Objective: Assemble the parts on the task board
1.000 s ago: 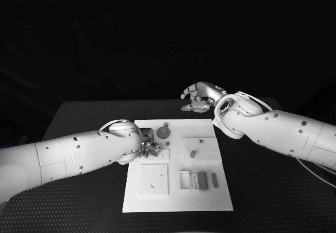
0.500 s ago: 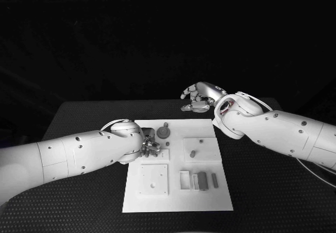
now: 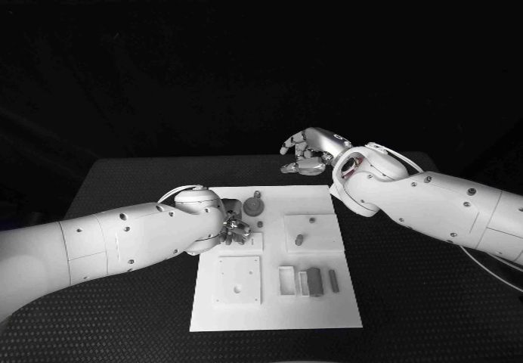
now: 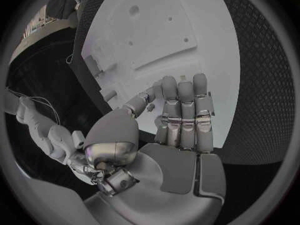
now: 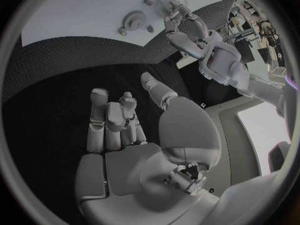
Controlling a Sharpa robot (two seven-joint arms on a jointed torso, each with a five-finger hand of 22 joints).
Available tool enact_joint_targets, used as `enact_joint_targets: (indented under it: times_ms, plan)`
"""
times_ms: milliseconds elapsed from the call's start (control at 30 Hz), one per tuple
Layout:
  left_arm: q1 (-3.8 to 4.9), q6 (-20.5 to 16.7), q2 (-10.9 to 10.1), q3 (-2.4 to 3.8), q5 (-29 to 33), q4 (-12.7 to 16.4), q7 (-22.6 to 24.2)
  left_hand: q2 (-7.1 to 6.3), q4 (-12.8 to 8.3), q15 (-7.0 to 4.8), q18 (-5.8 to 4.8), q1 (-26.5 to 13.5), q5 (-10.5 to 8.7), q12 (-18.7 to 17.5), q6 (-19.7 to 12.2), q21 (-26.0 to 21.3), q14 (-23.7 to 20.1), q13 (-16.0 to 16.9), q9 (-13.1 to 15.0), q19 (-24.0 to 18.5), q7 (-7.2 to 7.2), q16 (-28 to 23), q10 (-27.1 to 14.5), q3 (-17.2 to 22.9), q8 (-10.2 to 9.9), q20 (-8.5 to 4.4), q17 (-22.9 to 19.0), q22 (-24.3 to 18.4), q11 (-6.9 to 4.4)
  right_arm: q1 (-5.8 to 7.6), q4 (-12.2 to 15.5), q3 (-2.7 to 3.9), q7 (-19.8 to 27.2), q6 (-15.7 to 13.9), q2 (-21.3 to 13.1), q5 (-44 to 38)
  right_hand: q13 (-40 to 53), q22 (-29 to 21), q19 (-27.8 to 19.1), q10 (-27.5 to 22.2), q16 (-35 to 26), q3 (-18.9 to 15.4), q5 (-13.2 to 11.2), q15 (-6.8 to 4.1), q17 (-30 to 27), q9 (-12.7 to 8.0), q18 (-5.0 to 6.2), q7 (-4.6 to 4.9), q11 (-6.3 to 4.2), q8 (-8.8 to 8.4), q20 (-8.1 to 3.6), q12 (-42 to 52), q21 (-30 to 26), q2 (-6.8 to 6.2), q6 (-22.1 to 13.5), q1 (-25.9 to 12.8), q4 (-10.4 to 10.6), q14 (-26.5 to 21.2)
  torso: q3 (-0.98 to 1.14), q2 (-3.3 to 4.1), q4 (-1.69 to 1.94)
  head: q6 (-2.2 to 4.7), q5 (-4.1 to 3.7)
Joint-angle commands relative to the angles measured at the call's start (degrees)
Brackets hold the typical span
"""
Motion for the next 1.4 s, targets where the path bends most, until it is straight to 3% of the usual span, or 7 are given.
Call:
enact_joint_targets:
  times_ms: [33,433,500,567,900,1300,1400]
  plan:
    - [-0.52,2.6,0.6,-0.28,0.2,0.4,0.7,0.47,0.2,0.04,1.11,0.6,0.45,0.3,7.3,0.0,0.5,0.0,0.0,0.4,-6.53,0.4,-0.2,0.0,0.3,-0.12,-0.1,0.1,-0.70,0.01,0.1,0.03,0.4,0.6,0.1,-0.1,-0.1,0.6,0.4,-0.3,-0.2,-0.1,-0.1,0.11,-0.1,-0.1,1.73,2.12,0.11,0.22,-0.10,0.4,-0.3,0.35,-1.9,-0.2,-0.2,-0.3,-0.01,0.01,-0.03,0.04,-0.16]
    - [-0.52,1.8,0.4,-0.28,1.0,0.4,1.5,-0.27,1.2,0.10,1.06,-0.6,-0.53,0.3,7.2,-0.4,0.3,-0.2,0.2,0.3,-6.47,0.4,-0.3,-0.6,0.1,-0.06,-0.6,0.2,-0.54,0.01,0.1,0.03,0.4,0.9,0.0,-0.1,-0.1,0.6,0.3,-0.4,-0.2,-0.1,-0.1,0.12,-0.1,-0.1,1.73,2.14,0.12,0.18,-0.09,0.4,-0.3,0.31,-2.0,-0.2,-0.2,-0.3,-0.10,0.02,0.06,-0.14,-0.32]
    - [-0.52,1.8,0.4,-0.28,1.0,0.3,1.6,-1.50,2.3,0.11,1.06,-1.9,-2.16,0.3,7.2,-0.6,0.2,-0.3,0.3,0.3,-6.48,0.5,-0.3,-1.5,0.1,-0.06,-0.8,0.3,-0.47,0.01,0.1,0.03,0.4,0.9,0.0,-0.1,-0.1,0.6,0.3,-0.4,-0.2,-0.1,-0.1,0.12,-0.1,-0.1,1.73,2.14,0.13,0.18,-0.08,0.3,-0.3,0.30,-2.0,-0.2,-0.2,-0.3,-0.10,0.03,0.07,-0.13,-0.31]
    - [-0.52,1.7,0.4,-0.28,1.0,0.3,1.7,-1.38,2.2,0.09,1.09,-2.8,-1.02,0.3,7.1,-0.7,0.1,-0.3,0.5,0.3,-6.48,0.7,-0.4,-2.9,0.1,-0.07,-1.0,0.5,-0.46,0.01,0.1,0.03,0.4,0.9,0.0,-0.1,-0.1,0.6,0.3,-0.4,-0.2,-0.1,-0.1,0.12,-0.1,-0.1,1.73,2.15,0.13,0.17,-0.08,0.3,-0.3,0.30,-2.0,-0.2,-0.2,-0.3,-0.09,0.02,0.07,-0.13,-0.32]
    - [-0.52,1.6,0.3,-0.28,1.2,0.2,1.9,-2.88,3.8,0.04,1.15,-5.3,-3.37,0.4,7.0,-1.4,-0.2,-0.5,0.7,0.3,-6.52,1.0,-0.5,-5.1,-0.2,-0.11,-1.6,0.7,-0.48,0.01,0.0,0.03,0.4,1.0,0.0,-0.1,-0.2,0.6,0.3,-0.4,-0.2,0.0,-0.1,0.13,-0.1,-0.2,1.73,2.16,0.14,0.14,-0.07,0.3,-0.3,0.29,-2.1,-0.2,-0.3,-0.4,-0.08,-0.01,0.05,-0.22,-0.32]
    - [-0.52,1.3,0.1,-0.27,1.2,-0.1,1.9,-3.09,4.2,0.01,1.18,-5.8,-3.73,0.5,7.1,-1.6,-0.2,-0.5,0.8,0.4,-6.57,1.2,-0.5,-5.2,-0.2,-0.13,-1.8,0.8,-0.52,0.01,0.0,0.03,0.4,1.0,0.0,-0.1,-0.2,0.6,0.3,-0.5,-0.2,0.0,-0.1,0.15,-0.1,-0.2,1.73,2.17,0.15,0.14,-0.06,0.3,-0.4,0.31,-2.1,-0.3,-0.2,-0.4,-0.07,0.02,0.04,-0.30,-0.33]
    - [-0.52,1.0,0.0,-0.27,1.2,-0.1,2.0,-2.59,4.2,-0.03,1.23,-5.5,-3.74,0.6,7.1,-1.6,-0.2,-0.5,0.8,0.5,-6.61,1.3,-0.5,-5.0,-0.2,-0.18,-1.8,0.9,-0.56,0.01,0.0,0.03,0.4,1.0,-0.1,-0.1,-0.2,0.6,0.3,-0.5,-0.3,0.0,-0.1,0.15,-0.1,-0.2,1.73,2.17,0.15,0.14,-0.05,0.3,-0.4,0.31,-2.1,-0.3,-0.2,-0.4,-0.10,0.01,0.05,-0.30,-0.34]
